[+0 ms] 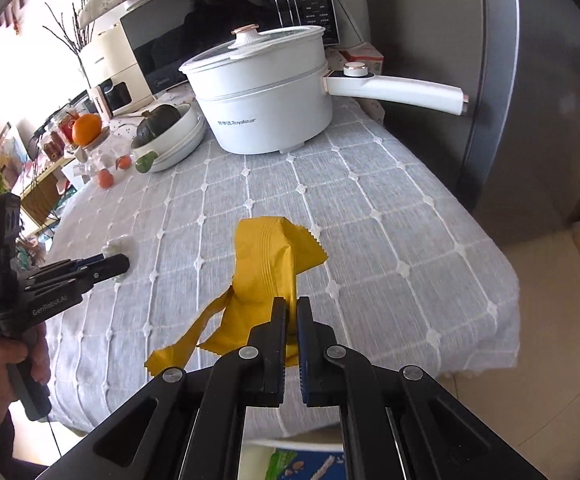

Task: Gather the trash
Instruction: 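Carry yellow bag and tissue over the bin and open both tools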

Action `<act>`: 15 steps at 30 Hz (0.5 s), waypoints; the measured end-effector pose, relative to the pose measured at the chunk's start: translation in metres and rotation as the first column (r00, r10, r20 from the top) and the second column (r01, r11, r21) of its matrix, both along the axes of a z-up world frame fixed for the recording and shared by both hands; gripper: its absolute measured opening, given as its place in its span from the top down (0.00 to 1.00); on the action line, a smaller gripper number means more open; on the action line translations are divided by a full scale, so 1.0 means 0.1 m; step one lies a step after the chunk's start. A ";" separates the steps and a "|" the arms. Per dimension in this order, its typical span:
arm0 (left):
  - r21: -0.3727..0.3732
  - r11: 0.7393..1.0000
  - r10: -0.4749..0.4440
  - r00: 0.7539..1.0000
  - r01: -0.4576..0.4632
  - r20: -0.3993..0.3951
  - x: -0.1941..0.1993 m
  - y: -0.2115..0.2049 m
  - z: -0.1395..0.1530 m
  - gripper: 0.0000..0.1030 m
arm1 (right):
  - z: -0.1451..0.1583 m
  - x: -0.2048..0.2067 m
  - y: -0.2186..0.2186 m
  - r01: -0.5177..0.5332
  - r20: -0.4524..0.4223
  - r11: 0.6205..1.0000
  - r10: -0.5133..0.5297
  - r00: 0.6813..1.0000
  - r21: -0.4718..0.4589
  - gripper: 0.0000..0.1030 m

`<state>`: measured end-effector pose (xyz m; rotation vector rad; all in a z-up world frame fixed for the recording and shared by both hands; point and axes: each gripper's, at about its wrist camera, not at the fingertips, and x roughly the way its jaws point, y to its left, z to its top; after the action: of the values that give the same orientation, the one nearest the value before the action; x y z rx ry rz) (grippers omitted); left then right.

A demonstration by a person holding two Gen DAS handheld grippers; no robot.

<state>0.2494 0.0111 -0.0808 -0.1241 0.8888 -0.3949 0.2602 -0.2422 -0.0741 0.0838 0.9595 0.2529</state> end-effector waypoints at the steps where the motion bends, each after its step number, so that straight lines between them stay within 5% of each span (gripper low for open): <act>1: 0.003 1.000 -0.015 1.000 0.015 0.004 -0.12 -0.05 0.04 0.79 | 0.05 -0.12 -0.02 0.004 0.004 1.000 -0.004 1.000 -0.001 0.95; 8: 0.005 0.997 -0.077 0.997 0.077 0.004 -0.88 -0.28 0.23 0.79 | 0.25 -0.95 -0.19 0.036 -0.007 0.999 -0.036 0.999 -0.010 0.95; 15: -0.013 0.989 -0.151 0.988 0.151 -0.030 -1.40 -0.60 0.11 0.79 | 0.17 -1.61 -0.46 0.096 -0.078 0.995 -0.098 0.992 -0.021 0.95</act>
<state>0.1091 -0.0492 -0.0694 -0.0732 0.9296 -0.5400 0.0987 -0.2883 -0.0575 0.1253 1.0327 0.1525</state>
